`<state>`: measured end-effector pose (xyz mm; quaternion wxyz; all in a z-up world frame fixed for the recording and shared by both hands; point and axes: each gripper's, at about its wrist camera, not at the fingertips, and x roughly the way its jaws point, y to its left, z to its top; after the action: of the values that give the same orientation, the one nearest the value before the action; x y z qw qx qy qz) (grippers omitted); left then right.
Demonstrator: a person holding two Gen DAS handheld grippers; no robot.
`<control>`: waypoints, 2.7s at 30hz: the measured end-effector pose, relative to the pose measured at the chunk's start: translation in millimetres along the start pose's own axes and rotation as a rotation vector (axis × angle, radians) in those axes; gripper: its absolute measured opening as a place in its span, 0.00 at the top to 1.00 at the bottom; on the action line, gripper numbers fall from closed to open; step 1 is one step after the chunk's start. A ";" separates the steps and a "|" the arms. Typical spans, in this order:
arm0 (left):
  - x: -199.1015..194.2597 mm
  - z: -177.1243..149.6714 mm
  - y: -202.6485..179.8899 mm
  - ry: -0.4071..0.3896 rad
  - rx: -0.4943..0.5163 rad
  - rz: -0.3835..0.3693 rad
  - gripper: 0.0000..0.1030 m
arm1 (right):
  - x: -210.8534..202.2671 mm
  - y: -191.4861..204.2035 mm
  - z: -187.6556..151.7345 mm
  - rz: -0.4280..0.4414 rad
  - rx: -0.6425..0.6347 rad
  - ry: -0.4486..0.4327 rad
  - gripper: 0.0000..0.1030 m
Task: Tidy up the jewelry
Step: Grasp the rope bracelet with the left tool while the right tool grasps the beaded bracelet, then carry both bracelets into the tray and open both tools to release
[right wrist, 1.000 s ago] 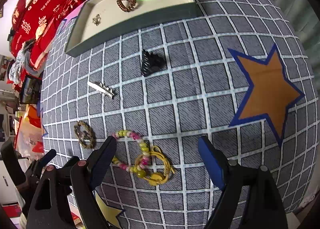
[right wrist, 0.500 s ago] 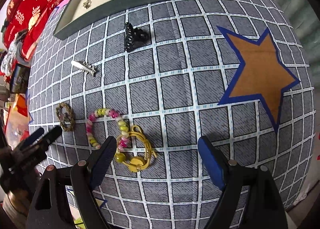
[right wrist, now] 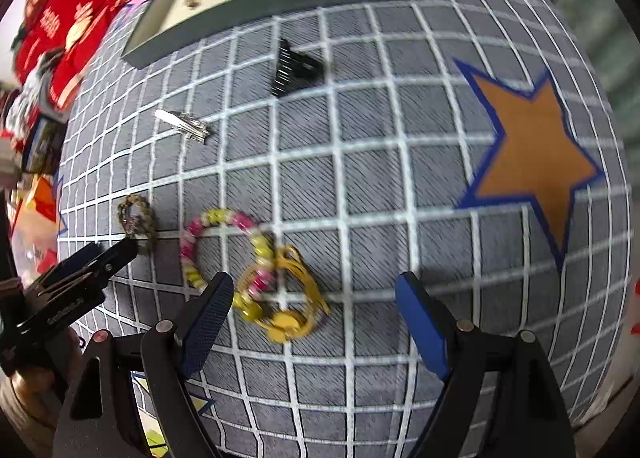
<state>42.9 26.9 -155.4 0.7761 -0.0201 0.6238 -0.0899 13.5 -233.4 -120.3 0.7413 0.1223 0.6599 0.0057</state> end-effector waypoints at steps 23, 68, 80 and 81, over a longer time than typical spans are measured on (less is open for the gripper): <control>9.3 28.6 -42.9 -0.080 0.126 0.033 0.30 | 38.8 87.5 -5.4 -0.183 -0.318 -0.018 0.43; -74.1 85.0 -70.0 -0.216 0.056 -0.133 0.85 | -64.3 12.5 94.5 0.048 -0.094 -0.211 0.90; -70.6 155.8 -81.5 -0.282 0.078 -0.105 0.85 | -73.6 -2.8 181.7 0.092 -0.056 -0.268 0.90; -68.4 161.9 -81.3 -0.284 0.072 -0.104 0.85 | -72.1 -2.8 189.1 0.094 -0.056 -0.268 0.90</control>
<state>176.9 -54.8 -42.0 0.8510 -0.0371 0.5023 -0.1487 189.0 -281.3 -31.6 0.8247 0.1322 0.5482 0.0426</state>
